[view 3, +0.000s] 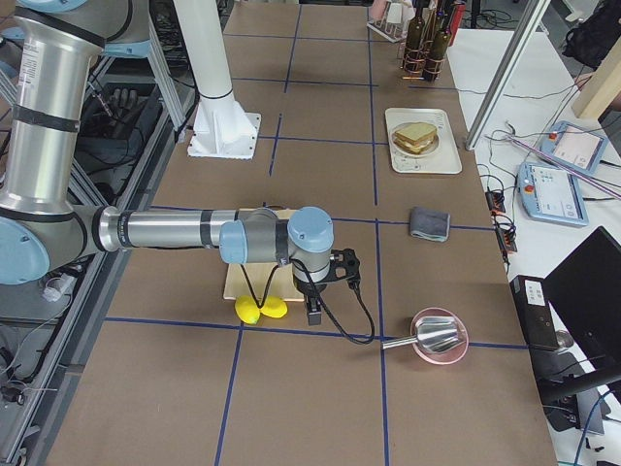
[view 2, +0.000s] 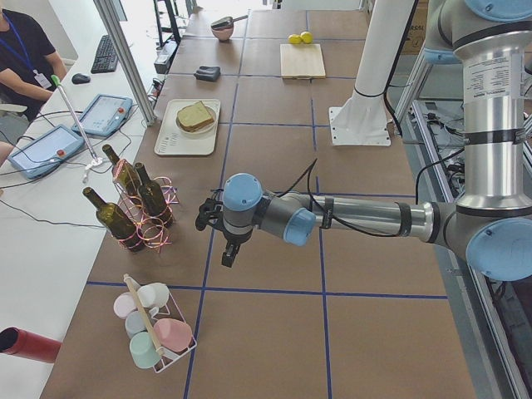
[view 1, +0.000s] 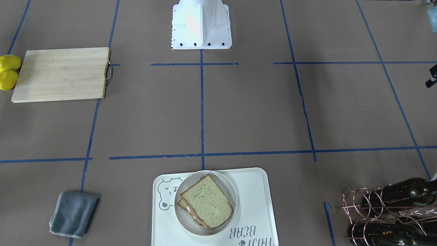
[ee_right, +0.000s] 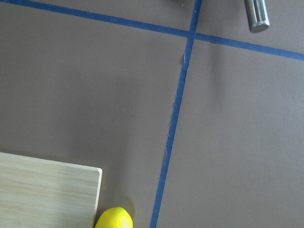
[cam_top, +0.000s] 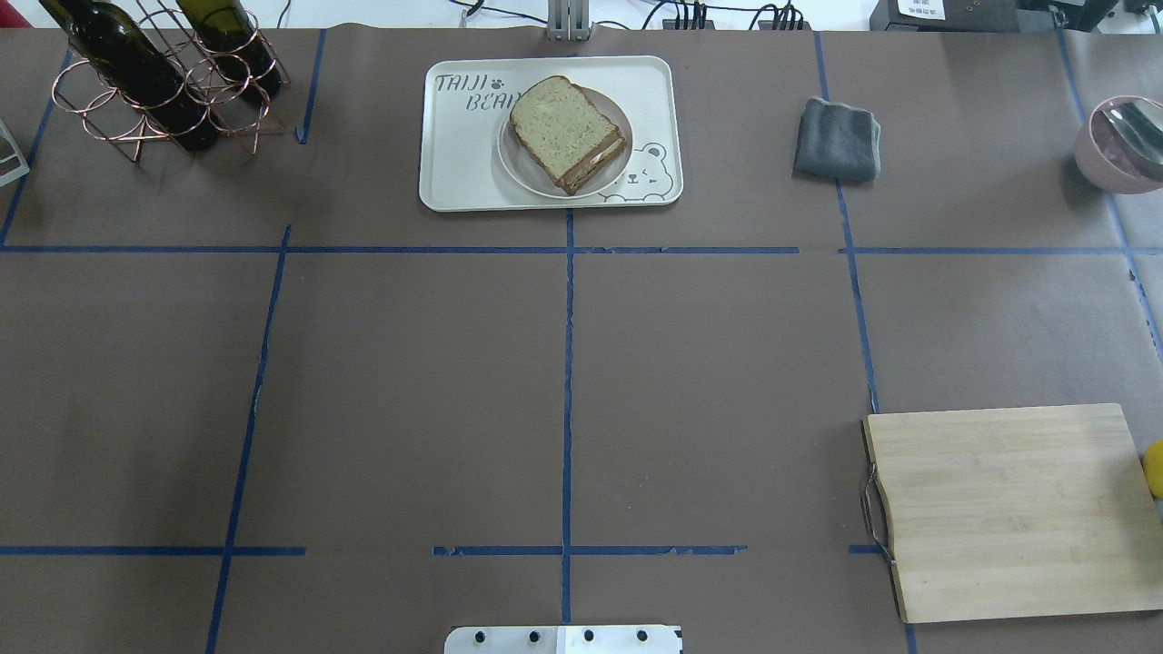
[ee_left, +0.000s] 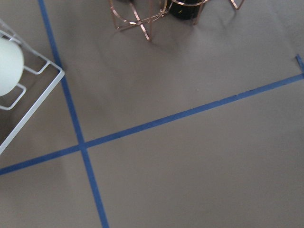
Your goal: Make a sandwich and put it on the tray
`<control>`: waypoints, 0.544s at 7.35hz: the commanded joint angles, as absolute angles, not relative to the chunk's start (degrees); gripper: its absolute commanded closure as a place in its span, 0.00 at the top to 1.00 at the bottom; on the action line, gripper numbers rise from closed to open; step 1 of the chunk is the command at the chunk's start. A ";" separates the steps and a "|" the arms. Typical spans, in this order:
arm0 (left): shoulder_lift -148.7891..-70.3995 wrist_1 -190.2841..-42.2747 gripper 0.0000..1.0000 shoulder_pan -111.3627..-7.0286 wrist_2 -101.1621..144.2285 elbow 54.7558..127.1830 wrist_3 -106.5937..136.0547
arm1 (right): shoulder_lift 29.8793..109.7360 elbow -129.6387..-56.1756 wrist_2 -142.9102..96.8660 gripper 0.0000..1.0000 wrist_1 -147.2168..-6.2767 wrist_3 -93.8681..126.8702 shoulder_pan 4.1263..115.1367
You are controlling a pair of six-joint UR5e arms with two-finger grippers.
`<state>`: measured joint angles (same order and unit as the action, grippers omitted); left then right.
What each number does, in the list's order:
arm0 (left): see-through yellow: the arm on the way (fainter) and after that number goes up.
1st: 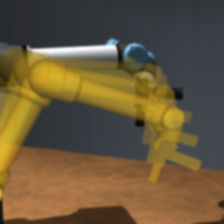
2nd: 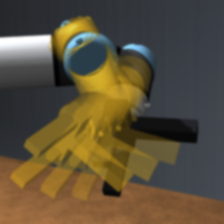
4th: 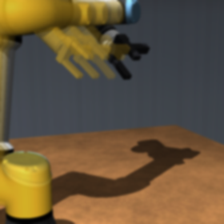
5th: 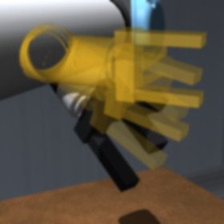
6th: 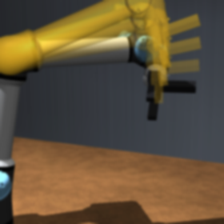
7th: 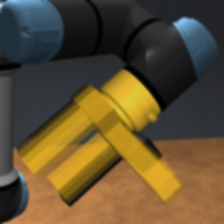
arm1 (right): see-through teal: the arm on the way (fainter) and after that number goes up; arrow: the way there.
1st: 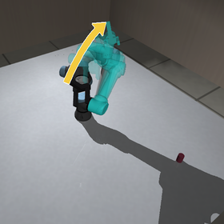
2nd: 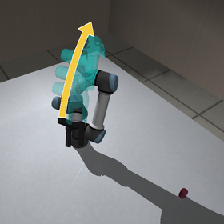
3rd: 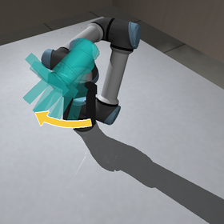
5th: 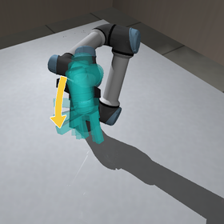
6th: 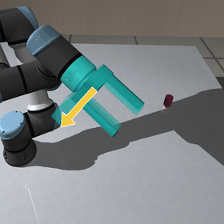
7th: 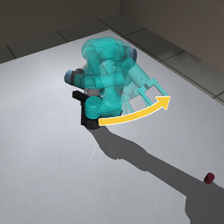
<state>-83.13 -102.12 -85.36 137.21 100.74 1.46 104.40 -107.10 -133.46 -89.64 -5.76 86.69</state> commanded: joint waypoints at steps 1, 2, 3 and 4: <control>-84.02 -86.70 1.00 -90.24 136.94 103.79 -6.92 | 103.20 -107.31 -133.59 1.00 -92.27 -6.15 85.96; -85.07 -82.31 1.00 -91.48 136.93 104.67 -7.20 | 100.66 -107.49 -133.51 1.00 -95.50 -6.15 86.13; -84.12 -81.13 1.00 -93.41 136.93 106.24 -7.29 | 100.37 -107.40 -133.51 1.00 -95.80 -6.15 86.13; -83.94 -81.04 1.00 -93.25 136.93 106.43 -7.29 | 100.20 -107.23 -133.51 1.00 -95.80 -6.15 86.13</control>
<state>-84.25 -82.38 -92.46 136.95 105.58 -7.03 100.78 -107.37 -133.51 -95.24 -6.15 86.15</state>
